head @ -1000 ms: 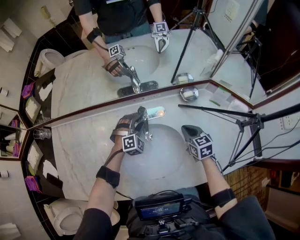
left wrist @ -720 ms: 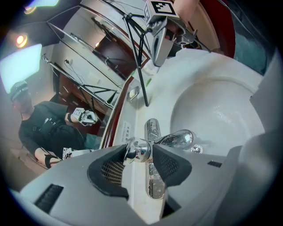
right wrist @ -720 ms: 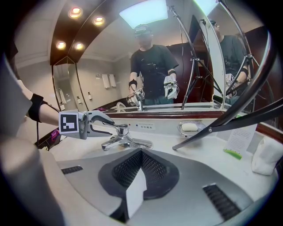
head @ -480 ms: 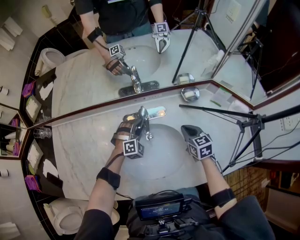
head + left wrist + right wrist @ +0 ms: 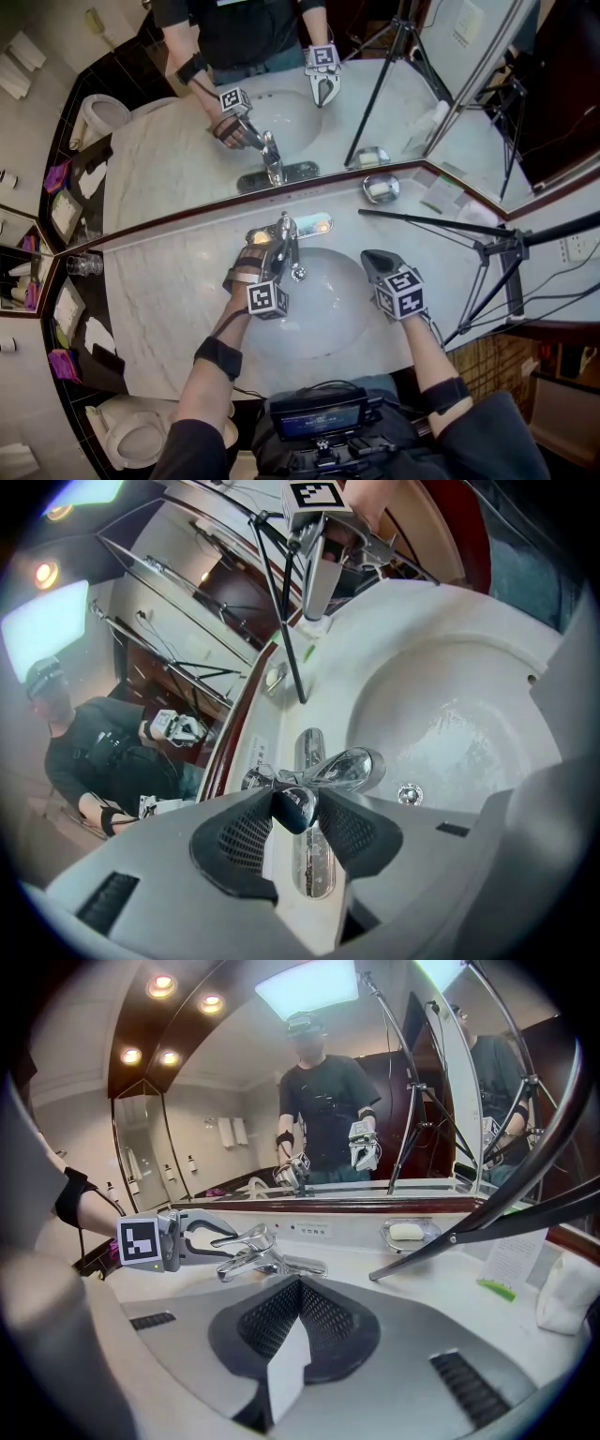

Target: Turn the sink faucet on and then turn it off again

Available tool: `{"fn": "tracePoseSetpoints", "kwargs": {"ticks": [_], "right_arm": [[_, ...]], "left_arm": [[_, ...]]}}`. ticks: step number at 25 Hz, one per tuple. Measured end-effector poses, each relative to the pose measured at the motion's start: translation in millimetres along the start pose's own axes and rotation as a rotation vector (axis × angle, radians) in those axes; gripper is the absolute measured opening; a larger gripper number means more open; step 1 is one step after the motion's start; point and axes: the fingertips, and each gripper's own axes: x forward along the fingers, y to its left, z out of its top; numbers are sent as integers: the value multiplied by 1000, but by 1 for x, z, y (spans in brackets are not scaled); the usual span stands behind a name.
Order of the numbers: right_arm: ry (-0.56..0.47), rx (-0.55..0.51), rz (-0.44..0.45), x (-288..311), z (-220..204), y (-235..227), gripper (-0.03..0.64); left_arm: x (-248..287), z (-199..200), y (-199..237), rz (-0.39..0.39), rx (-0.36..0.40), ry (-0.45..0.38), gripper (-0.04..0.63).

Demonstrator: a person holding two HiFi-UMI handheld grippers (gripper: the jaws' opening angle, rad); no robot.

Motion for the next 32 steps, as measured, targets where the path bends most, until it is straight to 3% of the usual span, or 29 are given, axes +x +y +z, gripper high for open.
{"fn": "tracePoseSetpoints", "kwargs": {"ticks": [10, 18, 21, 25, 29, 32], "right_arm": [[-7, -12, 23, 2, -1, 10, 20], [-19, -30, 56, 2, 3, 25, 20], [-25, -44, 70, 2, 7, 33, 20], [-37, -56, 84, 0, 14, 43, 20], [-50, -75, 92, -4, 21, 50, 20], [-54, -95, 98, -7, 23, 54, 20]], "left_arm": [[-8, 4, -1, -11, -42, 27, 156], [-54, -6, -2, 7, -72, 41, 158], [-75, -5, 3, 37, -99, 43, 130], [-102, -2, 14, 95, -202, 24, 2], [-127, 1, 19, 118, -383, -15, 0], [-143, 1, 16, 127, -472, -22, 0]]}}
